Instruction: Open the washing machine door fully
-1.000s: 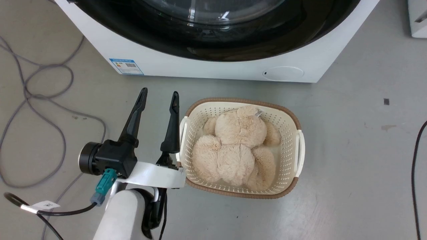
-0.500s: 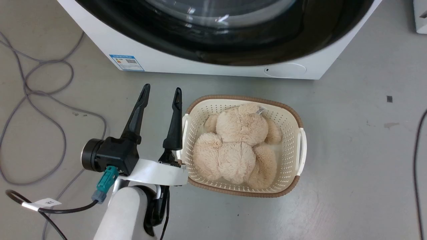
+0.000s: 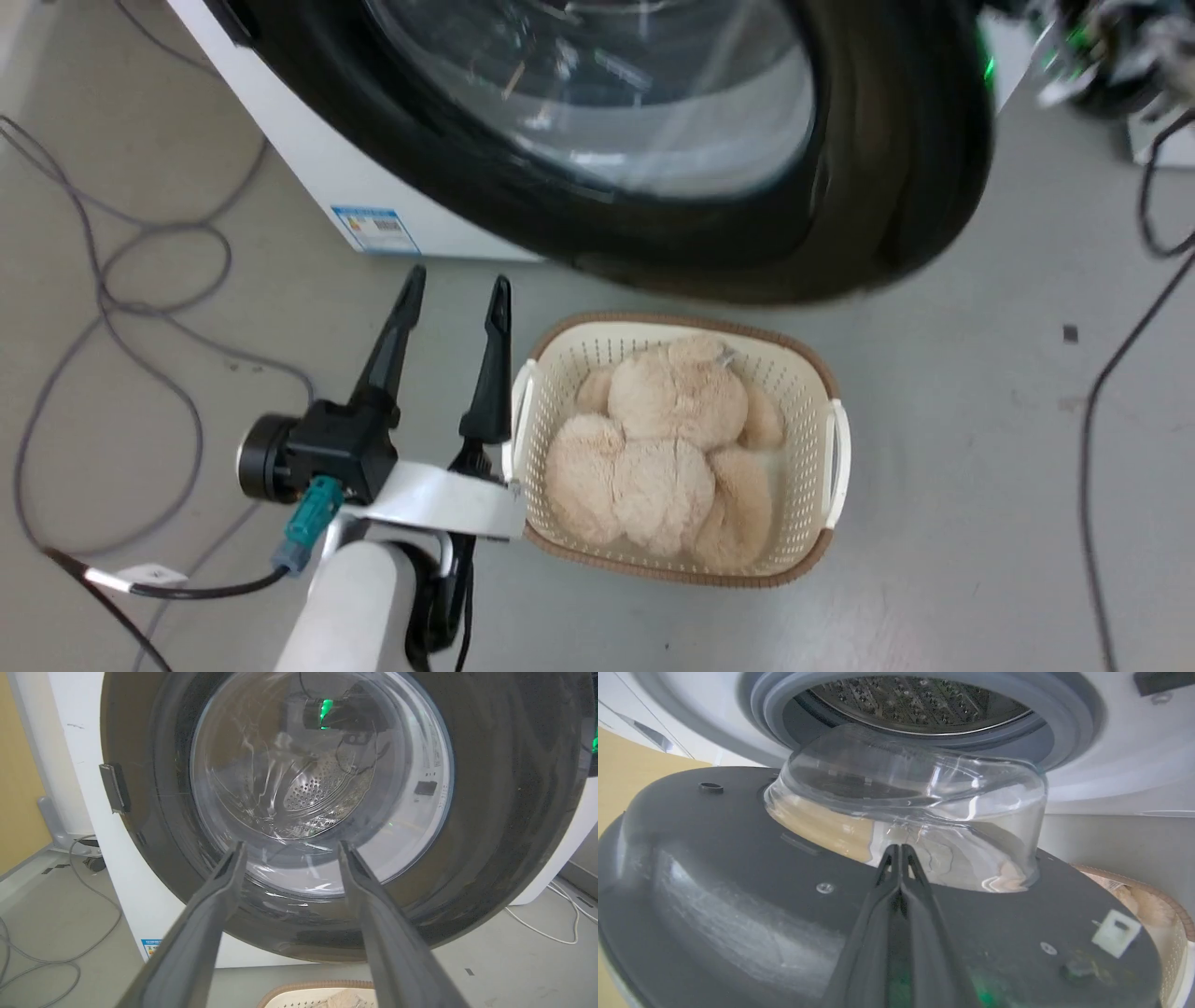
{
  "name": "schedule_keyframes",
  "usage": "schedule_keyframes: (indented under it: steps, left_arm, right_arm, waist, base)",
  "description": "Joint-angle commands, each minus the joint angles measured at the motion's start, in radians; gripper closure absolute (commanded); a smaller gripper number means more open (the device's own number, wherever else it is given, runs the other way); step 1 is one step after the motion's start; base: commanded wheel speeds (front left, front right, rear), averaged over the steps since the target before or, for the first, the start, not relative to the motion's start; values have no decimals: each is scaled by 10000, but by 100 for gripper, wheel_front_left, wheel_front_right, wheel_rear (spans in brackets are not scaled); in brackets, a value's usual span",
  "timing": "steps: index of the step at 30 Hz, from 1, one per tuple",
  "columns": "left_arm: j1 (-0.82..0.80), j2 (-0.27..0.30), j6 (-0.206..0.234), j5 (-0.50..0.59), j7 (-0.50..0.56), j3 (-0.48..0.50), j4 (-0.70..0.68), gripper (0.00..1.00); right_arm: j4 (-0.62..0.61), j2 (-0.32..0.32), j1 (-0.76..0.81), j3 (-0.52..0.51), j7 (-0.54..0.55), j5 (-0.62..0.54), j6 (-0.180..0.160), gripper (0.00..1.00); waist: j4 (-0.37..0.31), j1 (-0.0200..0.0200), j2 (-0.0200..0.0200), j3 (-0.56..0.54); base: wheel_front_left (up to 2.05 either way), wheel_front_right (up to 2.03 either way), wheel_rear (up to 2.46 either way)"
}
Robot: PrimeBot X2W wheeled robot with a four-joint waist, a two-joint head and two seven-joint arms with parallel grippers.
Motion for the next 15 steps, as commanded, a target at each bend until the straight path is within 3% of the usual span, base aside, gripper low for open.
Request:
schedule_keyframes:
  steps: [1,15]
  left_arm:
    - [261,21,-80,71,-53,49,104,0]
    - [1445,258,-135,203,-53,104,701,0]
  right_arm:
    - [-372,-2,494,-1,39,18,10,100]
    - [-3501,-949,3292,234,27,609,10,100]
  waist:
    - [44,0,0,-366]
    - [117,0,0,-1924]
  base:
    - [0,0,0]
    - [0,0,0]
